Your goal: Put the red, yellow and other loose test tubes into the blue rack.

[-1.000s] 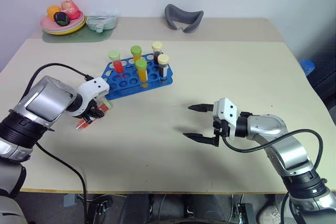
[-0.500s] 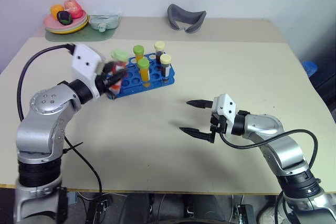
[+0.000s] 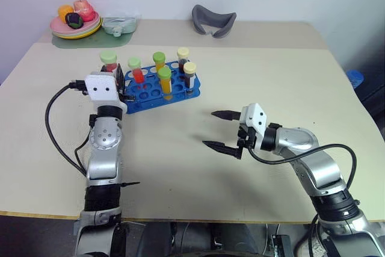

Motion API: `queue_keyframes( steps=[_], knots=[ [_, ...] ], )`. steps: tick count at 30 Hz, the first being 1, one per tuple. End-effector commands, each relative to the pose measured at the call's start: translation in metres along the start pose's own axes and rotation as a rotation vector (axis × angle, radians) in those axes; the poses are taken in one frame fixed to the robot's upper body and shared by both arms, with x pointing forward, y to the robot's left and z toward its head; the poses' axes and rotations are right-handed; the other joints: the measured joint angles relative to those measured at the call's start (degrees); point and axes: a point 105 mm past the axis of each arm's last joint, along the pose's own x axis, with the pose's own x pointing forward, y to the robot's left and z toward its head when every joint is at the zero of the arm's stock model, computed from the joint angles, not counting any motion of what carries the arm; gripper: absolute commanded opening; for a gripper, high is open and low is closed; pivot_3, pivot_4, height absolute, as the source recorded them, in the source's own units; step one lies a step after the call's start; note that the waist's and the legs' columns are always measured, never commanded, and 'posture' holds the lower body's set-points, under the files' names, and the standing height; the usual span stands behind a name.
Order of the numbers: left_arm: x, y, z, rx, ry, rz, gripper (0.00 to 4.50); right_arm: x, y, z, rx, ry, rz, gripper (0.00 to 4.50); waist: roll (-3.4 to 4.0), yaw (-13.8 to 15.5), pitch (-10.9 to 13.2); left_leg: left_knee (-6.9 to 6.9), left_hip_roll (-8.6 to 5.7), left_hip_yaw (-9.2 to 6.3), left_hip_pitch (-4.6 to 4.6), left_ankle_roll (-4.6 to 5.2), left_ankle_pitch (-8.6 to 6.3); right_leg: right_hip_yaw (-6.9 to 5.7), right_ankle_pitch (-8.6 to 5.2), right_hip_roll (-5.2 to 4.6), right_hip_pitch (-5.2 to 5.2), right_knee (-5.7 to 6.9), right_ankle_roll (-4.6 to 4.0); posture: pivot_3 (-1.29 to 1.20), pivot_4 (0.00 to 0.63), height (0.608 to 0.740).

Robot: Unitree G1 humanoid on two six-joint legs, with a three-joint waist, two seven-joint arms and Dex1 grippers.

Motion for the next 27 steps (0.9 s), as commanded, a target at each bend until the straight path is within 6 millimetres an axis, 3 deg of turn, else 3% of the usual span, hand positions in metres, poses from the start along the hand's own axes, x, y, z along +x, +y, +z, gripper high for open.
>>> queue_keyframes(
  steps=[1, 6, 17, 27],
  knots=[
    [0.003, -0.014, 0.013, -0.041, -0.104, -0.035, 0.83, -0.001, -0.002, 0.012, -0.048, -0.031, -0.014, 4.50, 0.00, -0.01, 0.00, 0.00, 0.00, 0.01, 0.00, 0.00, 0.00, 0.00, 0.00, -0.01, 0.00, 0.00, 0.00, 0.00, 0.150, 0.735],
    [0.003, -0.029, 0.009, -0.082, -0.113, -0.086, 0.83, -0.003, -0.001, 0.013, -0.045, -0.031, -0.027, 4.50, 0.00, -0.08, 0.00, 0.00, 0.00, 0.01, 0.00, 0.00, 0.00, -0.01, 0.00, 0.01, 0.00, -0.01, 0.00, 0.00, 0.150, 0.735],
    [0.003, -0.043, -0.010, -0.121, -0.060, -0.104, 0.83, -0.002, -0.003, 0.015, -0.049, -0.040, -0.046, 4.50, 0.00, 0.01, 0.00, 0.00, 0.00, 0.02, 0.01, 0.00, 0.00, -0.03, 0.00, 0.02, 0.01, -0.01, 0.00, 0.00, 0.150, 0.735],
    [-0.003, -0.043, -0.015, -0.137, -0.035, -0.100, 0.83, -0.003, -0.004, 0.014, -0.048, -0.040, -0.054, 4.50, 0.00, -0.04, 0.00, 0.00, 0.00, 0.02, 0.01, -0.01, 0.00, -0.03, 0.00, 0.02, 0.02, -0.02, 0.00, 0.00, 0.150, 0.735]
  ],
)
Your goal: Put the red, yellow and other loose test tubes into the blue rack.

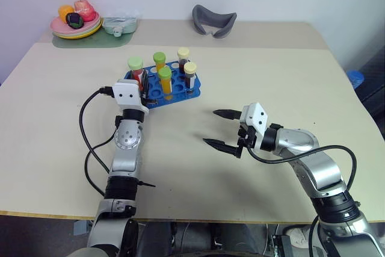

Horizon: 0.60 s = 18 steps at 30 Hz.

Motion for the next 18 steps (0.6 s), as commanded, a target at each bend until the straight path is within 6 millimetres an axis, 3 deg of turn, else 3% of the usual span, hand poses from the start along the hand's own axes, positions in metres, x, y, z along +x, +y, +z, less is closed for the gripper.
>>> queue_keyframes(
  steps=[1, 18],
  knots=[
    [-0.003, 0.001, 0.006, -0.008, -0.022, 0.009, 0.83, -0.002, -0.001, 0.014, -0.050, -0.042, -0.008, 4.50, 0.00, -0.02, 0.00, 0.00, 0.00, 0.00, 0.00, 0.00, 0.00, 0.00, 0.00, 0.00, 0.00, 0.00, 0.00, 0.00, 0.150, 0.735],
    [-0.012, -0.003, 0.002, -0.008, 0.009, 0.010, 0.83, 0.000, 0.000, 0.014, -0.050, -0.045, 0.001, 4.50, 0.01, -0.01, -0.01, 0.00, 0.01, -0.01, 0.02, 0.00, 0.00, 0.01, 0.00, 0.00, 0.03, 0.00, 0.00, 0.00, 0.150, 0.735]
  ],
)
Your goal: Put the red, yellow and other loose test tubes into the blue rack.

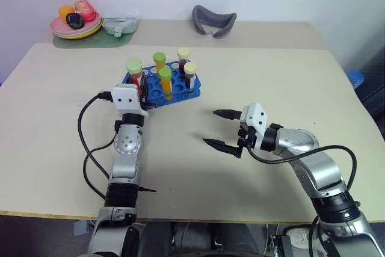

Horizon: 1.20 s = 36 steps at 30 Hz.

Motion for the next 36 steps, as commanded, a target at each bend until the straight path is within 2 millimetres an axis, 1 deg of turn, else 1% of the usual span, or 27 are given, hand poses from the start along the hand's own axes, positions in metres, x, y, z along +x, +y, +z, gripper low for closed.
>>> queue_keyframes(
  steps=[1, 13, 20, 21, 23, 26, 27, 31, 34, 36],
  knots=[
    [-0.001, -0.002, -0.001, 0.001, 0.004, -0.006, 0.83, 0.000, -0.001, 0.013, -0.048, -0.044, -0.002, 4.50, 0.00, 0.00, 0.00, 0.00, 0.00, 0.00, 0.00, 0.00, 0.00, 0.00, 0.00, 0.00, 0.00, 0.00, 0.00, 0.00, 0.150, 0.735],
    [0.008, -0.006, -0.003, -0.011, -0.002, -0.013, 0.83, 0.000, 0.000, 0.013, -0.049, -0.046, -0.007, 4.50, -0.01, 0.02, 0.00, 0.00, 0.00, 0.00, 0.00, 0.00, 0.00, -0.01, 0.00, 0.00, 0.01, -0.01, 0.00, 0.00, 0.150, 0.735],
    [0.007, -0.001, -0.005, -0.004, 0.003, 0.008, 0.83, 0.001, 0.001, 0.013, -0.044, -0.047, -0.006, 4.50, -0.01, 0.01, 0.00, 0.00, 0.00, 0.00, 0.00, 0.00, 0.00, -0.01, 0.00, 0.00, 0.01, -0.02, 0.00, 0.00, 0.150, 0.735],
    [0.007, 0.000, -0.005, -0.011, 0.004, 0.014, 1.86, 0.000, 0.001, 0.013, -0.044, -0.047, -0.006, 4.50, -0.01, 0.01, 0.00, 0.00, 0.00, 0.00, 0.00, 0.00, 0.00, -0.01, 0.00, 0.00, 0.01, -0.02, 0.00, 0.00, 0.150, 0.735],
    [0.007, 0.002, -0.003, -0.010, -0.002, 0.020, 2.75, 0.000, 0.001, 0.013, -0.043, -0.047, -0.006, 4.50, -0.01, 0.00, 0.00, 0.00, 0.00, 0.00, 0.00, 0.00, 0.00, -0.01, 0.00, 0.00, 0.01, -0.02, 0.00, 0.00, 0.150, 0.735],
    [0.005, 0.006, 0.001, -0.007, -0.012, 0.026, 4.39, 0.000, 0.002, 0.013, -0.041, -0.047, -0.004, 4.50, -0.01, -0.01, 0.00, 0.00, 0.00, 0.00, 0.00, 0.00, 0.00, -0.01, 0.00, 0.00, 0.01, -0.02, 0.00, 0.00, 0.150, 0.735],
    [0.004, 0.007, 0.003, -0.006, -0.016, 0.026, 4.48, -0.001, 0.002, 0.012, -0.040, -0.047, -0.003, 4.50, -0.01, -0.03, 0.00, 0.00, 0.00, 0.00, 0.00, 0.00, 0.00, -0.01, 0.00, 0.00, 0.01, -0.02, 0.00, 0.00, 0.150, 0.735],
    [-0.008, 0.022, 0.017, -0.014, -0.039, 0.010, 4.48, -0.004, 0.001, 0.011, -0.038, -0.038, -0.007, 4.50, 0.00, -0.20, 0.00, -0.02, 0.02, -0.01, 0.00, 0.00, 0.00, 0.00, 0.00, 0.00, 0.00, -0.03, 0.00, 0.00, 0.150, 0.735],
    [-0.028, 0.037, 0.029, -0.010, -0.029, -0.050, 4.48, -0.013, -0.005, 0.009, -0.037, -0.024, -0.026, 4.50, 0.01, -0.31, 0.00, -0.03, 0.07, -0.01, 0.00, -0.01, 0.00, 0.00, 0.00, 0.00, 0.00, -0.02, 0.00, 0.00, 0.150, 0.735],
    [-0.038, 0.041, 0.034, -0.004, -0.012, -0.089, 4.48, -0.020, -0.010, 0.008, -0.031, -0.018, -0.042, 4.50, 0.01, -0.31, 0.00, -0.05, 0.07, -0.01, 0.01, -0.01, 0.00, 0.01, 0.00, -0.01, 0.00, -0.04, -0.01, 0.00, 0.150, 0.735]
  ],
)
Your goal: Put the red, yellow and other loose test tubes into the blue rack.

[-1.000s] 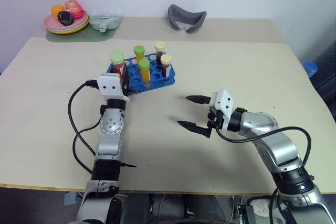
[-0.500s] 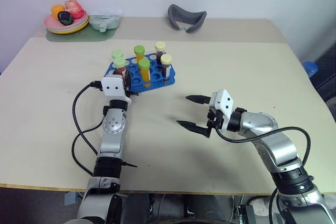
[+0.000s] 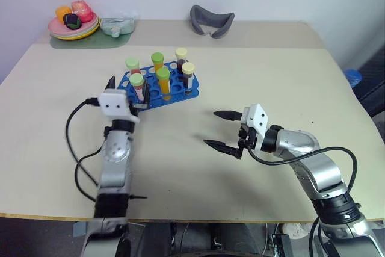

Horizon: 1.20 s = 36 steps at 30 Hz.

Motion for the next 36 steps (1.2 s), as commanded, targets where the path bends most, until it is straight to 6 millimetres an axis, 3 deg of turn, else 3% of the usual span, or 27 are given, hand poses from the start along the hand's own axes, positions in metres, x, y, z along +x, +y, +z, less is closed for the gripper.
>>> queue_keyframes(
  steps=[1, 7, 13, 25, 36],
  knots=[
    [-0.015, 0.013, 0.024, -0.010, -0.018, -0.063, 4.48, -0.020, -0.013, 0.010, -0.030, -0.021, -0.048, 4.50, 0.00, 0.15, 0.00, 0.00, 0.00, 0.00, 0.00, 0.00, 0.00, 0.01, 0.00, -0.01, 0.01, 0.00, 0.00, 0.00, 0.150, 0.735],
    [-0.066, 0.070, 0.016, 0.126, 0.271, -0.225, 4.48, -0.084, -0.042, -0.009, 0.034, 0.104, -0.198, 4.50, 0.01, 0.34, 0.00, -0.06, -0.01, -0.02, 0.04, 0.02, -0.02, 0.03, -0.01, -0.02, 0.07, -0.07, -0.02, 0.00, 0.150, 0.735],
    [-0.090, 0.075, 0.007, 0.159, 0.420, -0.346, 4.48, -0.118, -0.054, -0.021, 0.053, 0.183, -0.271, 4.50, 0.03, 0.15, 0.01, -0.24, -0.02, 0.02, 0.75, 0.42, -0.26, 0.04, -0.02, -0.01, 0.82, -0.37, -0.03, 0.00, 0.150, 0.735],
    [-0.093, 0.073, 0.006, 0.121, 0.432, -0.327, 4.48, -0.129, -0.064, -0.028, 0.072, 0.165, -0.342, 4.50, 0.05, 0.14, 0.00, -0.47, 0.02, 0.03, 0.87, 0.43, -0.26, 0.07, -0.01, -0.08, 0.95, -0.63, -0.02, 0.00, 0.150, 0.735],
    [-0.098, 0.078, 0.006, 0.137, 0.406, -0.236, 4.48, -0.091, -0.080, -0.023, 0.057, 0.110, -0.309, 4.50, 0.09, -0.27, 0.00, -0.55, 0.03, 0.04, 0.87, 0.41, -0.25, 0.07, -0.01, -0.07, 0.92, -0.67, -0.02, 0.00, 0.150, 0.735]
  ],
)
